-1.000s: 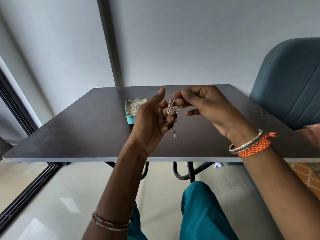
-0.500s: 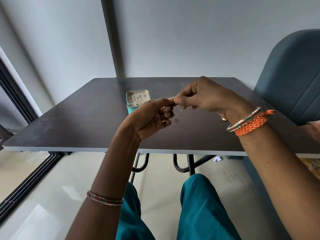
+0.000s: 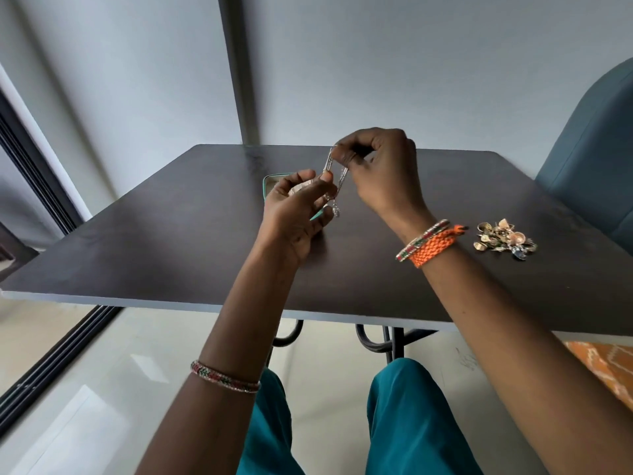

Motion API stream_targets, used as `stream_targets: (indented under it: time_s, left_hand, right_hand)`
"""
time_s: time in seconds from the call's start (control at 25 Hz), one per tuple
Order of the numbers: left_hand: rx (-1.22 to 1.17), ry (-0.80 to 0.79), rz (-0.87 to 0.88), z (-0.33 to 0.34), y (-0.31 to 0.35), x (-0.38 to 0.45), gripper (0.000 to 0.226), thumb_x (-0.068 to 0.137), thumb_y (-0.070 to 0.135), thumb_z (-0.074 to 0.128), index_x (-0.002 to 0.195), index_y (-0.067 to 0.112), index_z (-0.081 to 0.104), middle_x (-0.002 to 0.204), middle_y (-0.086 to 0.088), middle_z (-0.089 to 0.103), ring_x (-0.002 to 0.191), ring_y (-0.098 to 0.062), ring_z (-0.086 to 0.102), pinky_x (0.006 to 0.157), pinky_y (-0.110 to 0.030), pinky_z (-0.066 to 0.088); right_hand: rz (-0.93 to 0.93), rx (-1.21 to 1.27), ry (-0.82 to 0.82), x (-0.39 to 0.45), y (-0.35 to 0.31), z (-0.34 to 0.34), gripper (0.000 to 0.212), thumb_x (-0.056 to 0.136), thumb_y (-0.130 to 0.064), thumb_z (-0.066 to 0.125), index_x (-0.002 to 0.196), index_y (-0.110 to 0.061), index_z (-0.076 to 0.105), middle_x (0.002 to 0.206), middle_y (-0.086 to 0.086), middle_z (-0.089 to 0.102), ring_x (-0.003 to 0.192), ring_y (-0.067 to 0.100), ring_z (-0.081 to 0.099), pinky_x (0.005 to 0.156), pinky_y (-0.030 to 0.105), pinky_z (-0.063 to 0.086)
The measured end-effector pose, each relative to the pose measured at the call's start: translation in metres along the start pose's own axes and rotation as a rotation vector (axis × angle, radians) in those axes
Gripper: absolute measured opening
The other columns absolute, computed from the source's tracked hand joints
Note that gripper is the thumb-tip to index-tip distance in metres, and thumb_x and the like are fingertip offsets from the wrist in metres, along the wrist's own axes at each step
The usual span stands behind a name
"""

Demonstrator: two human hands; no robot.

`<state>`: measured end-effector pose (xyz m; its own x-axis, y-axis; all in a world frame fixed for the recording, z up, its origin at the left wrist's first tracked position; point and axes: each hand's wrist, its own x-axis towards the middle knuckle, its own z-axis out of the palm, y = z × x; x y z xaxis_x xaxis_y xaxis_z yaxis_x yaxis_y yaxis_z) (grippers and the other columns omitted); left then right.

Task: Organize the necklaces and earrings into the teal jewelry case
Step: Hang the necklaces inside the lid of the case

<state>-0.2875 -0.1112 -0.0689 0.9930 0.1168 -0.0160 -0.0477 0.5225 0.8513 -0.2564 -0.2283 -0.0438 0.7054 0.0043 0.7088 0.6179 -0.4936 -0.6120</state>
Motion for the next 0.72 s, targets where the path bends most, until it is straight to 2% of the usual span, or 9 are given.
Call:
stream_targets:
  time_s: [0.16, 0.24, 0.32, 0.4, 0.44, 0.52, 0.56, 0.64, 0.72]
  left_hand:
    - [0.068, 0.095, 0.022, -0.023, 0.014, 0.041, 0.014, 0.089, 0.001, 0.056, 0.088, 0.016, 0.055, 0.084, -0.005, 0.063, 0.077, -0.016, 0.062, 0.055, -0.023, 0.055]
    - [0.376, 0.262, 0.203, -0.047, 0.019, 0.077, 0.013, 0.089, 0.005, 0.052, 0.09, 0.014, 0.06, 0.088, -0.007, 0.065, 0.083, -0.019, 0.061, 0.066, -0.029, 0.054]
    - [0.807, 0.424, 0.31, -0.072, 0.02, 0.116, 0.018, 0.089, 0.023, 0.047, 0.084, 0.014, 0.062, 0.095, -0.016, 0.068, 0.096, -0.03, 0.062, 0.08, -0.038, 0.05]
    - [1.192, 0.451, 0.146, -0.087, 0.015, 0.145, 0.047, 0.092, 0.049, 0.036, 0.087, 0.01, 0.062, 0.121, -0.024, 0.059, 0.126, -0.034, 0.046, 0.101, -0.05, 0.036]
    - [1.306, 0.404, 0.02, -0.091, 0.01, 0.155, 0.063, 0.093, 0.058, 0.029, 0.102, 0.006, 0.064, 0.135, -0.023, 0.05, 0.139, -0.032, 0.029, 0.109, -0.053, 0.023]
    - [1.349, 0.275, -0.111, -0.091, 0.0, 0.169, 0.075, 0.091, 0.067, 0.023, 0.118, 0.009, 0.062, 0.145, -0.018, 0.041, 0.146, -0.029, 0.007, 0.112, -0.055, 0.005]
    - [1.323, 0.242, -0.094, -0.089, -0.002, 0.174, 0.074, 0.089, 0.07, 0.026, 0.113, 0.012, 0.064, 0.141, -0.017, 0.046, 0.146, -0.029, 0.011, 0.113, -0.055, 0.004]
    - [1.13, 0.256, 0.009, -0.09, -0.005, 0.183, 0.071, 0.077, 0.078, 0.036, 0.088, 0.015, 0.067, 0.118, -0.017, 0.063, 0.131, -0.033, 0.041, 0.113, -0.056, 0.017]
    - [0.893, 0.271, 0.146, -0.094, -0.006, 0.188, 0.063, 0.069, 0.078, 0.046, 0.07, 0.017, 0.06, 0.089, -0.013, 0.068, 0.1, -0.036, 0.061, 0.1, -0.051, 0.041]
  right_hand:
    - [-0.018, 0.029, -0.03, 0.029, 0.018, 0.031, 0.008, 0.082, -0.011, 0.07, 0.081, -0.005, 0.076, 0.076, -0.004, 0.07, 0.059, -0.009, 0.057, 0.063, 0.001, 0.04]
    - [-0.048, 0.004, -0.073, 0.043, 0.028, 0.042, 0.008, 0.082, -0.011, 0.071, 0.081, -0.005, 0.076, 0.076, -0.003, 0.07, 0.06, -0.007, 0.056, 0.063, 0.002, 0.04]
    - [-0.076, -0.035, -0.105, 0.056, 0.039, 0.053, 0.008, 0.082, -0.013, 0.071, 0.08, -0.007, 0.076, 0.079, 0.002, 0.073, 0.066, 0.001, 0.059, 0.064, 0.007, 0.044]
    - [-0.086, -0.08, -0.125, 0.066, 0.052, 0.066, 0.008, 0.081, -0.016, 0.071, 0.079, -0.011, 0.076, 0.079, 0.004, 0.073, 0.073, 0.013, 0.063, 0.072, 0.025, 0.051]
    - [-0.089, -0.107, -0.13, 0.068, 0.059, 0.073, 0.007, 0.08, -0.018, 0.071, 0.078, -0.014, 0.076, 0.08, 0.003, 0.071, 0.079, 0.018, 0.063, 0.075, 0.033, 0.051]
    - [-0.076, -0.162, -0.154, 0.068, 0.069, 0.085, 0.005, 0.08, -0.022, 0.072, 0.078, -0.019, 0.075, 0.084, -0.003, 0.063, 0.092, 0.023, 0.058, 0.082, 0.04, 0.045]
    - [-0.065, -0.191, -0.172, 0.067, 0.074, 0.09, 0.004, 0.08, -0.024, 0.072, 0.079, -0.022, 0.075, 0.088, -0.004, 0.06, 0.098, 0.022, 0.053, 0.084, 0.037, 0.04]
    - [-0.051, -0.247, -0.2, 0.067, 0.08, 0.095, 0.006, 0.08, -0.028, 0.071, 0.082, -0.023, 0.074, 0.096, -0.004, 0.059, 0.104, 0.018, 0.046, 0.08, 0.029, 0.025]
    - [-0.043, -0.279, -0.209, 0.066, 0.082, 0.096, 0.007, 0.081, -0.029, 0.071, 0.083, -0.022, 0.073, 0.1, -0.005, 0.06, 0.107, 0.016, 0.044, 0.076, 0.027, 0.017]
